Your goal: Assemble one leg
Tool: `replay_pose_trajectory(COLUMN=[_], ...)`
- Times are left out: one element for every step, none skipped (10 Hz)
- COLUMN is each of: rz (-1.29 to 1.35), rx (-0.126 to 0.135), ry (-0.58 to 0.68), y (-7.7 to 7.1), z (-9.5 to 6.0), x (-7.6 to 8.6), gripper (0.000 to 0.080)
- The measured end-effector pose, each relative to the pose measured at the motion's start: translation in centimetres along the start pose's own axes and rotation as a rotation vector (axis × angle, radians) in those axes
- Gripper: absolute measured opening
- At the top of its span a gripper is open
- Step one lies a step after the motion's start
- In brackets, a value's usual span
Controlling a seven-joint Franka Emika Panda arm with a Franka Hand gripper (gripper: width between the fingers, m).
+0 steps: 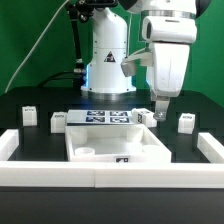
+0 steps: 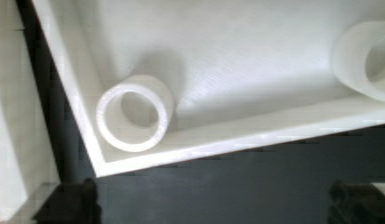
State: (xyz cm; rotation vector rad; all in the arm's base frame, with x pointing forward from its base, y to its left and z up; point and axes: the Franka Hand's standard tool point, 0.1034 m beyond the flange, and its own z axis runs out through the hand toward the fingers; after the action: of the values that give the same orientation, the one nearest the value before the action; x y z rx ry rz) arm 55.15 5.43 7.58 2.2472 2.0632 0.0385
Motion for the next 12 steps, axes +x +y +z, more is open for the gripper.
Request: replay_pose_trajectory(rz=[-0.002, -0.065, -0.156, -0.211, -0.239, -0.250, -0.241, -0.233, -0.234, -0.234, -0.234, -0.234], rx=[0.001, 0.000, 0.011, 0.029, 0.035, 0.039, 0.053, 0.054, 0.054, 0.060, 0.068, 0.071], ry=[0.001, 0.001, 0.001, -0.001, -0.004, -0.010, -0.017, -0.017, -0.017, -0.017, -0.018, -0.013], y=[0.0, -0.2, -0.9, -1.7, -2.0, -2.1, -2.6, -2.6, -2.6, -2.6, -2.8, -3.9], z=[0.0, 0.2, 0.8, 1.3, 1.4, 1.5, 1.8, 1.8, 1.8, 1.9, 2.2, 2.7], x=[0.1, -0.3, -1.7, -3.2, -4.2, -5.3, -6.5, -6.5, -6.5, -6.5, -6.5, -6.6], gripper=[0.0650, 0.0650, 0.0650, 0.0650, 0.0650, 0.0650, 0.0650, 0.0650, 0.0650, 0.0650, 0.0650, 0.0650])
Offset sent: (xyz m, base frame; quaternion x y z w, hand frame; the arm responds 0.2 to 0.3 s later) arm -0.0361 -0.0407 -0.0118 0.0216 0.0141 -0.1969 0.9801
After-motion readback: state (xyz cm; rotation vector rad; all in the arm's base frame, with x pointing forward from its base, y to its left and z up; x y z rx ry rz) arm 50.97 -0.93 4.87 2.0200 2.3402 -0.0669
